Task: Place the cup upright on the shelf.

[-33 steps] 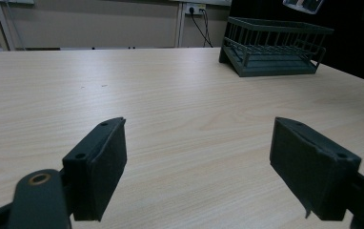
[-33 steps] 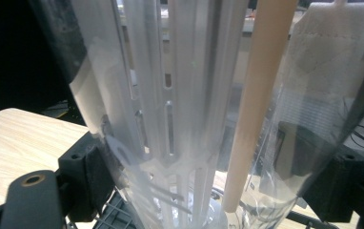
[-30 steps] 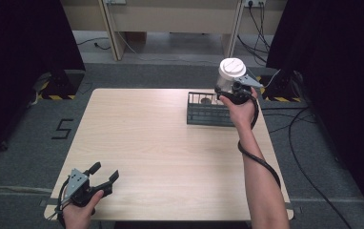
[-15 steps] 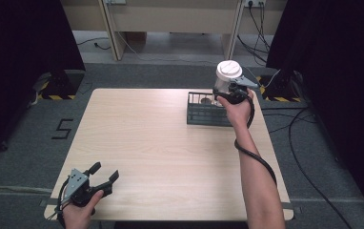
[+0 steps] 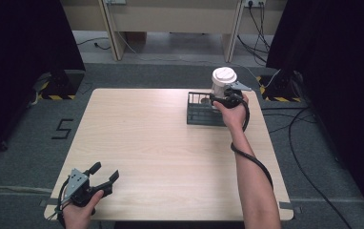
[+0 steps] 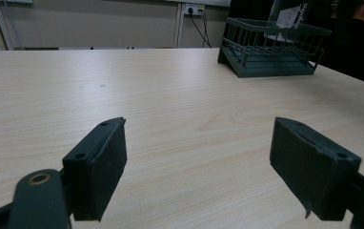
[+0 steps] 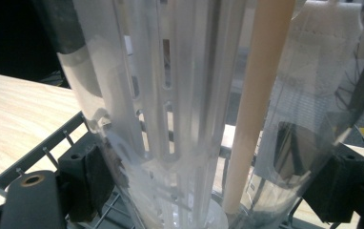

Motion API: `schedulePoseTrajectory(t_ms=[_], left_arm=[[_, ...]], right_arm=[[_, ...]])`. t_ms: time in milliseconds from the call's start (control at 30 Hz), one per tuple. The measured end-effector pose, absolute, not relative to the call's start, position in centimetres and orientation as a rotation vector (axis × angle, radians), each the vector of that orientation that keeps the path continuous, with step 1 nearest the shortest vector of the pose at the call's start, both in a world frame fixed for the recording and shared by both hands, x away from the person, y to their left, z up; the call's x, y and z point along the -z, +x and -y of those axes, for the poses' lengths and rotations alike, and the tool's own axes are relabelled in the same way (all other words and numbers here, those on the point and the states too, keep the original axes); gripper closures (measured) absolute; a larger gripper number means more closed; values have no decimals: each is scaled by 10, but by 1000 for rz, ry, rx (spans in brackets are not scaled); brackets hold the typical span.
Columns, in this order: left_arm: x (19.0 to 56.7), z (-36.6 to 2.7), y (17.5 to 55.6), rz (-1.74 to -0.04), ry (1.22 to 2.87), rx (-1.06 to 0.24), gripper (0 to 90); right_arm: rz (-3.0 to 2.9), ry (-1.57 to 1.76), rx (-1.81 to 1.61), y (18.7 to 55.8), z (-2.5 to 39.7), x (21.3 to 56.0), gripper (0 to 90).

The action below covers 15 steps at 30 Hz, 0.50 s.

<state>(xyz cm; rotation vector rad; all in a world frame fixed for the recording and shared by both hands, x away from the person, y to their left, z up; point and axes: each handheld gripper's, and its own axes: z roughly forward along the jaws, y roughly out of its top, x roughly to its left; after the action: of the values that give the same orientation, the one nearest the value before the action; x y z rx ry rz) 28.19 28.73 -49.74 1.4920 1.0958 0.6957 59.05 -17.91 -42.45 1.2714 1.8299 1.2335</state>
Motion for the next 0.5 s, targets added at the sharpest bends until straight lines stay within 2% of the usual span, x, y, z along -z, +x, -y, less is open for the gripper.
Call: schedulePoseTrajectory(t_ms=[500], left_arm=[[498, -288, 282, -1099, 1491, -691, 196]], right_arm=[[-1877, 1310, -1186, 593, 171, 438, 182]])
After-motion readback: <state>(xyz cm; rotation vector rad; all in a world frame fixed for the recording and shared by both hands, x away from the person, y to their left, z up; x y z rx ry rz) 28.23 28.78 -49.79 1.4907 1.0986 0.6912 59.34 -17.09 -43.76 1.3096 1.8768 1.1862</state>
